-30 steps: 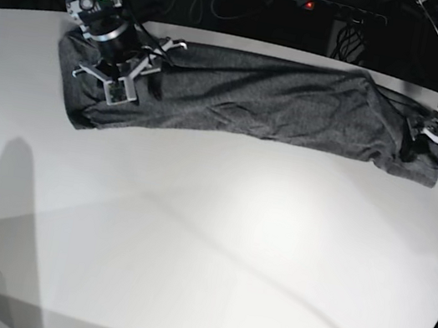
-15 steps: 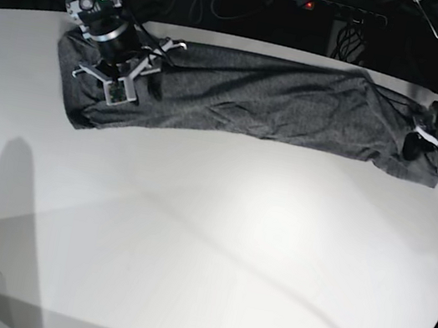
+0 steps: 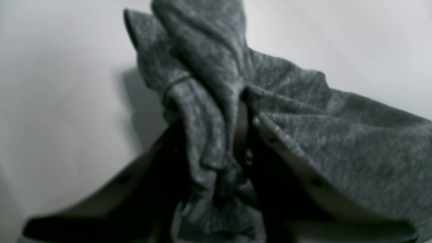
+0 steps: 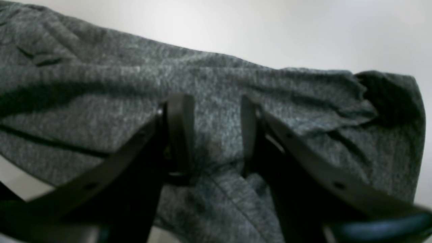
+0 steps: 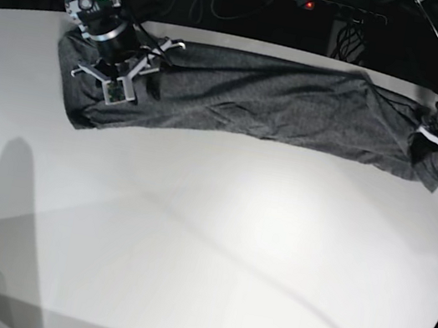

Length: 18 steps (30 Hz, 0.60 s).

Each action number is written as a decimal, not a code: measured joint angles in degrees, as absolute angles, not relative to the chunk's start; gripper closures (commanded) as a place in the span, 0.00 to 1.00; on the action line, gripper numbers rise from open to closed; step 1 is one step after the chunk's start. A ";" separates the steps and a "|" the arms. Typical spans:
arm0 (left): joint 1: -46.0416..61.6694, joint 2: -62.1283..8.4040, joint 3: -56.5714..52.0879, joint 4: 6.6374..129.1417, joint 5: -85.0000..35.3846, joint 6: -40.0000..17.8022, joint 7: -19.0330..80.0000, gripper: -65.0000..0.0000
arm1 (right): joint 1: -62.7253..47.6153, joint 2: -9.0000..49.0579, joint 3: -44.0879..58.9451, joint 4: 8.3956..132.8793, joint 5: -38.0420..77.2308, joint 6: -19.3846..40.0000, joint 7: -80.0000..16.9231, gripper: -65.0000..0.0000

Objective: Layout the t-shirt on the table in an organized manner, then fold the t-shirt properly

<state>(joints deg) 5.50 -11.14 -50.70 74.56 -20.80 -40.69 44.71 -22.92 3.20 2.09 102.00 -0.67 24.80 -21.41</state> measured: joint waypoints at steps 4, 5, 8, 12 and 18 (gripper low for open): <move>3.92 -13.37 -53.21 73.91 -18.44 -40.18 46.50 1.00 | -23.05 3.49 2.24 102.00 -0.69 24.80 -21.41 0.64; 3.79 -13.85 -53.39 73.93 -18.46 -40.07 46.50 1.00 | -23.07 3.44 2.76 102.00 -0.64 24.82 -21.37 0.64; 3.90 -14.24 -53.52 74.02 -18.26 -40.07 46.57 1.00 | -23.05 3.18 3.75 101.78 -0.71 24.80 -21.45 0.64; 3.90 -14.44 -53.47 74.02 -18.28 -40.07 46.70 1.00 | -23.07 3.20 3.75 101.69 -0.73 24.80 -23.40 0.64; 4.01 -14.20 -53.45 78.28 -18.02 -40.07 47.79 1.00 | -23.09 3.20 4.60 101.75 -0.64 24.82 -23.35 0.64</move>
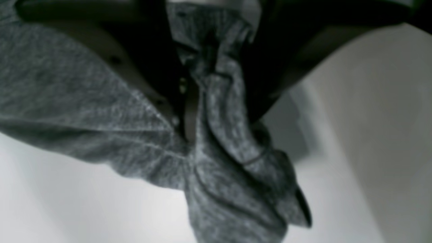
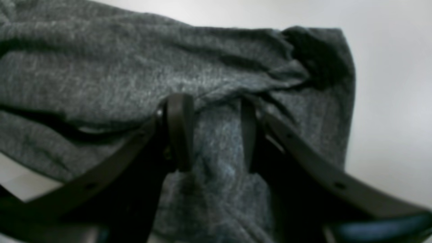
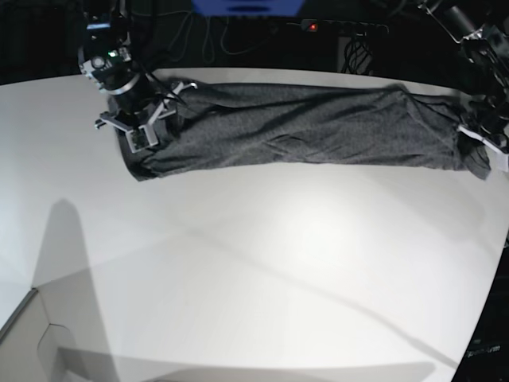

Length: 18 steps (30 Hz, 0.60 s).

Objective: Layout the t-shirt on the table in an organized manner, then fold the t-shirt properly

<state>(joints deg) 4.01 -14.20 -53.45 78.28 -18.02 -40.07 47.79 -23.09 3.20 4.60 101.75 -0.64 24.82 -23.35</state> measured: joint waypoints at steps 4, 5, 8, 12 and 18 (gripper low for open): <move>3.99 -11.14 -53.41 87.74 -17.93 -39.57 49.30 1.00 | -23.29 3.14 7.18 101.80 -0.89 24.80 -23.38 0.64; 4.14 -10.04 -53.32 89.80 -18.20 -40.05 50.68 1.00 | -23.35 3.14 7.57 101.82 -0.84 24.80 -23.35 0.64; 6.04 -7.51 -52.64 96.29 -18.11 -40.18 52.51 1.00 | -23.35 3.03 8.97 101.86 -0.86 24.80 -23.35 0.64; 8.91 -4.99 -48.80 102.32 -17.17 -39.64 52.42 1.00 | -23.35 2.98 10.02 103.24 -0.84 24.77 -23.35 0.64; 13.04 -3.25 -37.43 106.63 -17.56 -40.10 52.47 1.00 | -23.35 2.76 11.66 104.40 -0.73 24.77 -23.31 0.64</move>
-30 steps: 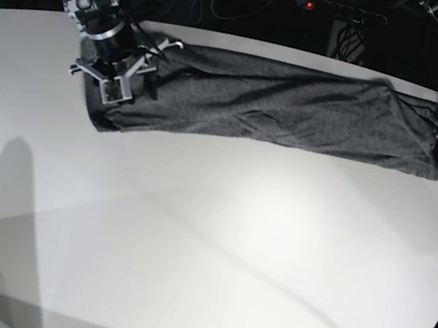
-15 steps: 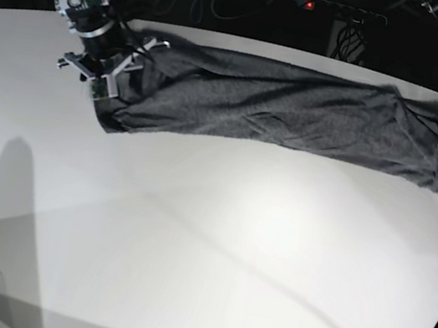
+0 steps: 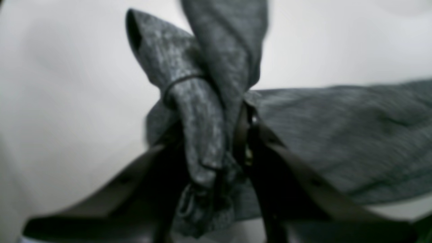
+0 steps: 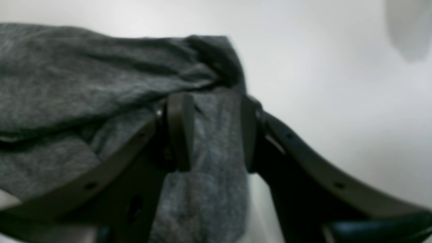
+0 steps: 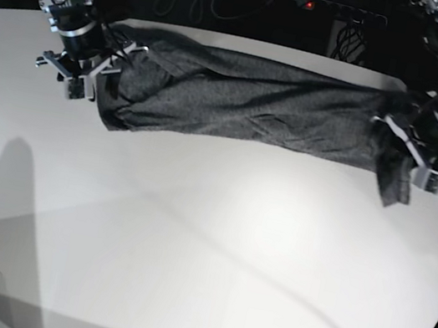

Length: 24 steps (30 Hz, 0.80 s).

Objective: Layout the t-shirt on the table in an organized manner, then fold the t-shirt properly

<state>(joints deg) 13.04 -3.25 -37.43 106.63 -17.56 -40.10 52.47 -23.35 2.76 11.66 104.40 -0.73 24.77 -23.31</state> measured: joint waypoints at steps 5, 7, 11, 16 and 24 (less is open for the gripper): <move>13.28 -2.35 -31.33 106.94 -17.45 -40.10 52.56 1.00 | -23.38 1.23 13.41 104.42 -0.71 24.80 -23.38 0.64; 13.37 -1.67 -29.50 106.94 -17.34 -40.10 52.97 0.99 | -23.38 0.95 13.82 104.42 -0.69 24.82 -23.40 0.64; 13.43 -1.21 -24.56 106.96 -15.27 -40.07 52.90 0.99 | -23.99 0.95 13.76 104.42 -0.69 24.82 -23.40 0.64; 13.45 -1.23 -16.86 107.35 -10.96 -40.07 52.90 0.99 | -24.34 0.93 13.72 104.42 -0.69 24.82 -23.38 0.64; 13.41 2.33 -9.63 107.74 -1.91 -40.10 52.27 0.99 | -24.47 0.95 13.72 104.42 -0.69 24.82 -23.40 0.64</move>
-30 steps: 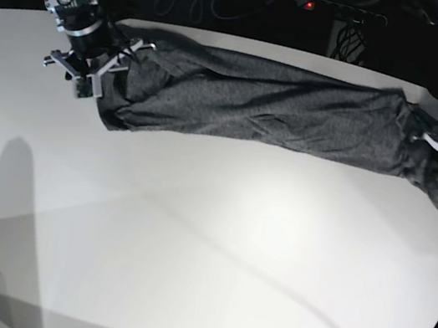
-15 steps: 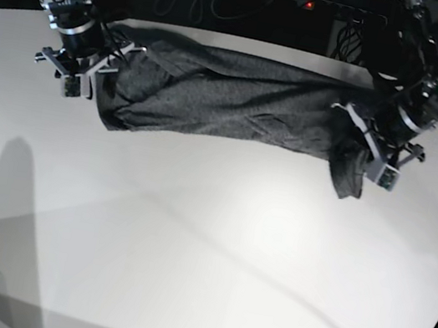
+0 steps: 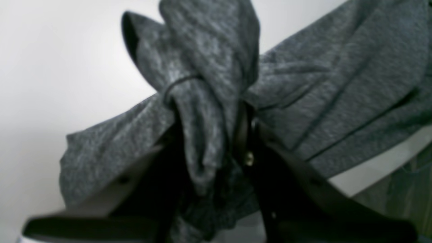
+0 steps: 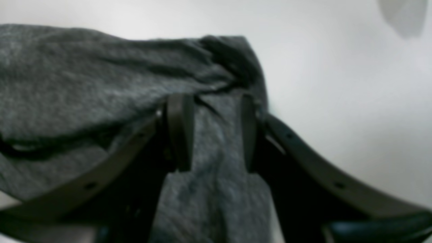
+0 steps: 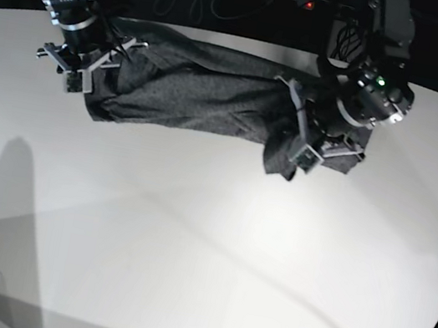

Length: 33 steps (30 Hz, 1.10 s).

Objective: Layout the t-shirt on the table in an organized manner, then fold the t-shirt properly

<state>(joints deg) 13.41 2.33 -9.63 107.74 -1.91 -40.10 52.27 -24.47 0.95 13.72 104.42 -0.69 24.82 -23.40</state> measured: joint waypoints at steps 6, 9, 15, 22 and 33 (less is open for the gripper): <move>13.32 2.57 -4.86 107.92 -0.43 -40.12 52.27 0.99 | -24.47 0.95 13.72 104.42 -0.69 24.82 -23.38 0.64; 13.28 2.52 -4.75 109.23 -0.43 -40.10 52.29 0.99 | -24.47 0.95 13.72 104.42 -0.69 24.82 -23.40 0.64; 12.99 3.25 -4.73 110.06 -0.47 -40.10 52.31 0.99 | -24.45 0.95 13.72 104.42 -0.69 24.80 -23.35 0.64; 12.95 3.51 -5.15 113.32 -0.64 -40.10 52.49 0.99 | -24.45 0.95 13.72 104.42 -0.69 24.82 -23.38 0.64; 12.51 4.16 -0.14 114.08 -1.96 -40.10 52.90 0.99 | -24.45 1.06 13.72 104.42 -0.69 24.82 -23.40 0.64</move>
<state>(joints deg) 12.51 4.16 -0.14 114.08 -1.96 -40.10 52.90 -24.45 1.06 13.72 104.42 -0.69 24.82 -23.40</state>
